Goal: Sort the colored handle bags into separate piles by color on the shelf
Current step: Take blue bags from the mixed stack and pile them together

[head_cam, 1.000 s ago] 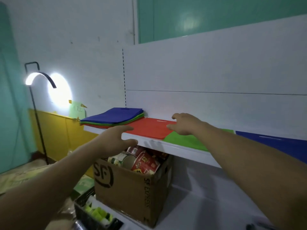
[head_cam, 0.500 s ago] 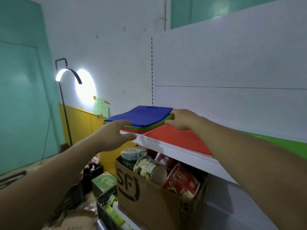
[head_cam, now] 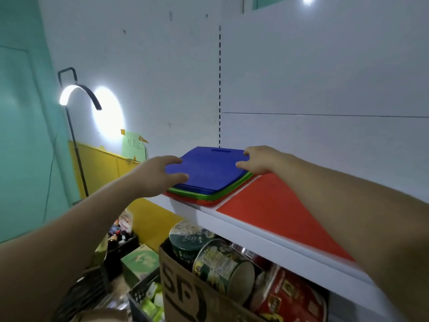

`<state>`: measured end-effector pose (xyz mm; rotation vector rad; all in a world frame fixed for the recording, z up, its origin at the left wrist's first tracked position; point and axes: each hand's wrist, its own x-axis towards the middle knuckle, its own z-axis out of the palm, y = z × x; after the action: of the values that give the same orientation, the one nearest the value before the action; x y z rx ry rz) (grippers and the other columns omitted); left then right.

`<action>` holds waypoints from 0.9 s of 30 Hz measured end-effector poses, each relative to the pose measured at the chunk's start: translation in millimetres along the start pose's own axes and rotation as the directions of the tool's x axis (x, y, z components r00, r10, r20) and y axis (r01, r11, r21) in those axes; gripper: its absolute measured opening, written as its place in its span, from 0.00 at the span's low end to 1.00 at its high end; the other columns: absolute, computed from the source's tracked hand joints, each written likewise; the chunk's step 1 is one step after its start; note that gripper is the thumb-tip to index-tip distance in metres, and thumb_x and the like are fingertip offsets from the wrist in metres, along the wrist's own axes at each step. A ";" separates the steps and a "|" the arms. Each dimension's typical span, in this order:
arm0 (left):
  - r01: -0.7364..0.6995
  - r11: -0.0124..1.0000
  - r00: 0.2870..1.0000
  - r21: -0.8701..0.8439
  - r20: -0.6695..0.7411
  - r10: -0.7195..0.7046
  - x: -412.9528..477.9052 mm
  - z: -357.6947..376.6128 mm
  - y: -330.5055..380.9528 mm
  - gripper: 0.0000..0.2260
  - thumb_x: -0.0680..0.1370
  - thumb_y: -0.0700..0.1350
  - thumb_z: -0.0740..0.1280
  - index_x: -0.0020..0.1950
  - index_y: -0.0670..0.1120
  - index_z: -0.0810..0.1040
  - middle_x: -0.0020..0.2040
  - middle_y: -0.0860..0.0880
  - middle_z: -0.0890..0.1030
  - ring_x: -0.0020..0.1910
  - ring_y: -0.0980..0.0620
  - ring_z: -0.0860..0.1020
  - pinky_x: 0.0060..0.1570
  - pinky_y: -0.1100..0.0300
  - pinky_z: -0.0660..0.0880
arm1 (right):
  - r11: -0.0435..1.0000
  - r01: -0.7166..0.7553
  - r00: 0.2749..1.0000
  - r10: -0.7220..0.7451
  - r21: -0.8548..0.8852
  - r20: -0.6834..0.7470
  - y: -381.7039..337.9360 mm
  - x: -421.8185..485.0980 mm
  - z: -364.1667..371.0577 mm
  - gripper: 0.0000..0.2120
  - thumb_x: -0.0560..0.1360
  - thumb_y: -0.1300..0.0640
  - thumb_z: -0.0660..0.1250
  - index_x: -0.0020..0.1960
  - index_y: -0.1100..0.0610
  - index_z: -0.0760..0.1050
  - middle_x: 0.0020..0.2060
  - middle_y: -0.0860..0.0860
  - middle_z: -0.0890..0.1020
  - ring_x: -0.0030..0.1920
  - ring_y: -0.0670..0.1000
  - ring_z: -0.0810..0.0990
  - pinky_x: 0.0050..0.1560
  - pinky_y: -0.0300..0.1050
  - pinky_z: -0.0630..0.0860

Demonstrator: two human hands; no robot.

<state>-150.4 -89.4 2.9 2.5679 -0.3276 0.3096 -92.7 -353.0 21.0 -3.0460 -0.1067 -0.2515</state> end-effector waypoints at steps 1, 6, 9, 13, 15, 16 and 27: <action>-0.008 1.000 1.000 -0.002 0.010 0.008 8.0 0.9 -5.9 0.25 0.75 0.56 0.66 0.71 0.52 0.67 0.69 0.49 0.70 0.63 0.47 0.71 0.61 0.50 0.72 | 1.000 -0.011 1.000 0.011 -0.003 0.001 -1.9 4.5 1.5 0.30 0.78 0.40 0.58 0.74 0.56 0.61 0.71 0.54 0.67 0.68 0.56 0.68 0.64 0.49 0.67; -0.078 0.996 0.995 0.033 0.070 0.075 53.7 2.1 -38.2 0.26 0.75 0.58 0.65 0.71 0.54 0.66 0.68 0.48 0.71 0.61 0.46 0.72 0.57 0.52 0.72 | 0.995 -0.098 0.995 0.098 -0.028 -0.008 -16.0 26.7 11.7 0.31 0.78 0.39 0.57 0.73 0.58 0.62 0.70 0.55 0.69 0.67 0.56 0.69 0.65 0.48 0.68; -0.127 0.991 0.985 0.042 0.123 0.121 82.0 -2.2 -61.2 0.26 0.75 0.60 0.65 0.71 0.55 0.66 0.69 0.49 0.70 0.63 0.47 0.71 0.60 0.52 0.70 | 0.979 -0.199 0.980 0.200 -0.046 0.008 -27.6 36.1 19.6 0.31 0.78 0.38 0.56 0.72 0.60 0.64 0.68 0.56 0.71 0.65 0.57 0.71 0.64 0.49 0.69; -0.204 0.978 0.962 0.030 0.194 0.195 117.3 -6.2 -88.2 0.26 0.75 0.62 0.64 0.71 0.55 0.67 0.71 0.50 0.69 0.66 0.47 0.70 0.61 0.53 0.67 | 0.932 -0.359 0.933 0.360 -0.052 0.005 -47.9 43.1 27.5 0.29 0.80 0.39 0.53 0.66 0.63 0.70 0.64 0.58 0.74 0.61 0.58 0.74 0.60 0.47 0.70; -0.252 0.967 0.945 0.034 0.222 0.239 132.2 -6.0 -95.8 0.25 0.76 0.60 0.64 0.71 0.54 0.66 0.71 0.50 0.68 0.66 0.47 0.69 0.62 0.54 0.67 | 0.903 -0.426 0.905 0.426 -0.054 -0.011 -56.6 45.6 31.6 0.29 0.80 0.40 0.52 0.64 0.63 0.71 0.63 0.58 0.75 0.61 0.58 0.74 0.57 0.46 0.70; -0.276 0.960 0.937 0.045 0.234 0.259 138.8 -5.1 -98.9 0.25 0.77 0.58 0.64 0.72 0.53 0.66 0.72 0.50 0.68 0.67 0.47 0.69 0.62 0.55 0.66 | 0.890 -0.454 0.891 0.453 -0.045 -0.022 -60.0 46.4 33.8 0.28 0.80 0.40 0.53 0.63 0.63 0.72 0.62 0.58 0.75 0.60 0.58 0.74 0.55 0.45 0.70; -0.367 0.929 0.846 -0.050 0.398 0.355 148.2 18.3 -115.4 0.28 0.78 0.60 0.59 0.74 0.48 0.63 0.72 0.47 0.67 0.68 0.47 0.68 0.64 0.57 0.63 | 0.749 -0.610 0.746 0.653 0.259 -0.131 -74.9 34.0 55.2 0.29 0.74 0.43 0.67 0.69 0.57 0.66 0.64 0.55 0.73 0.61 0.56 0.73 0.58 0.48 0.71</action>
<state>25.9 -28.4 -25.3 2.5709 -0.9739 -0.0916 -56.1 -271.5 -21.9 -2.6233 0.8590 -0.4699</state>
